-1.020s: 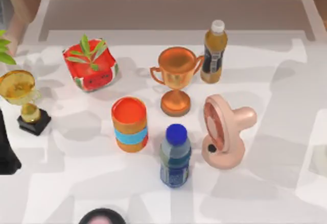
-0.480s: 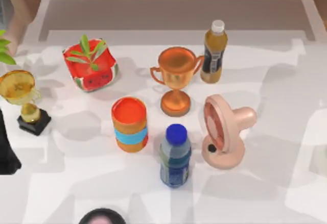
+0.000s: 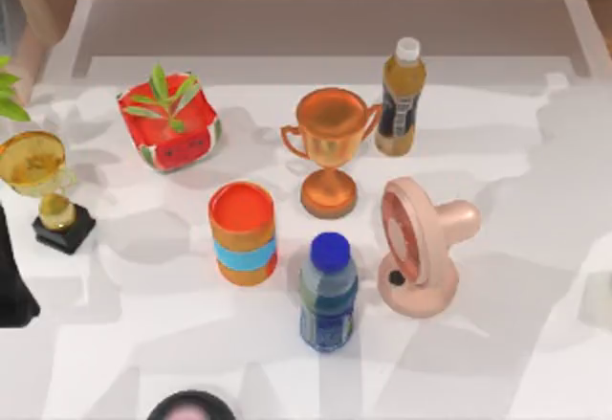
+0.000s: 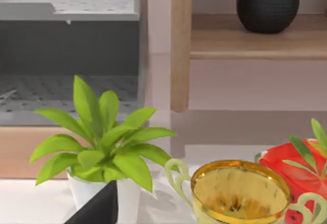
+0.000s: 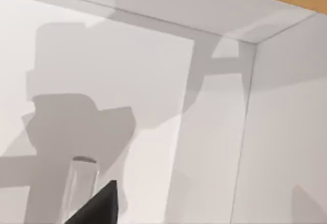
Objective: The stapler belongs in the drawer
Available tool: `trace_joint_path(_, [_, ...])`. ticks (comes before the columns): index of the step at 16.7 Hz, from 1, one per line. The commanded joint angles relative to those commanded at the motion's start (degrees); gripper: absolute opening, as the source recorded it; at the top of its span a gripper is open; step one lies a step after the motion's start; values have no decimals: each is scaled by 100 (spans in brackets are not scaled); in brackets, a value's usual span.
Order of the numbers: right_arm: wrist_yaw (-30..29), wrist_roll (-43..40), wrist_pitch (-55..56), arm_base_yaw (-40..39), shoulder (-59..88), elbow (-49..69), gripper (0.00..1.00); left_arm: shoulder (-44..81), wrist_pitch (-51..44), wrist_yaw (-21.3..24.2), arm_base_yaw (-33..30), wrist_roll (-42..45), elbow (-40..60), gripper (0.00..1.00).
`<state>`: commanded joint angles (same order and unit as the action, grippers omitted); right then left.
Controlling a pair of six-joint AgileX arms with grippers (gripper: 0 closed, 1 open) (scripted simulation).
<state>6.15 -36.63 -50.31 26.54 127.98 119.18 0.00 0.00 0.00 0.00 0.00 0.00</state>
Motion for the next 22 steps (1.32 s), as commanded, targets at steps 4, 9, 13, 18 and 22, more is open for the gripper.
trace_joint_path(4, [312,-927,2279,731,-709,-1318,100,0,0,0,0,0,0,100])
trace_joint_path(9, [825,-2168,5457,1713,-1297,-3264,100,0,0,0,0,0,0,100])
trace_joint_path(13, [1368,-3133,7986,2296,-1496,-4985,100,0,0,0,0,0,0,100])
trace_joint_path(18, [2165,-4170,10823,2540,-1462,-7079,100,0,0,0,0,0,0,100])
trace_joint_path(22, [2804,-4773,12656,2294,-1327,-8404,100,0,0,0,0,0,0,100])
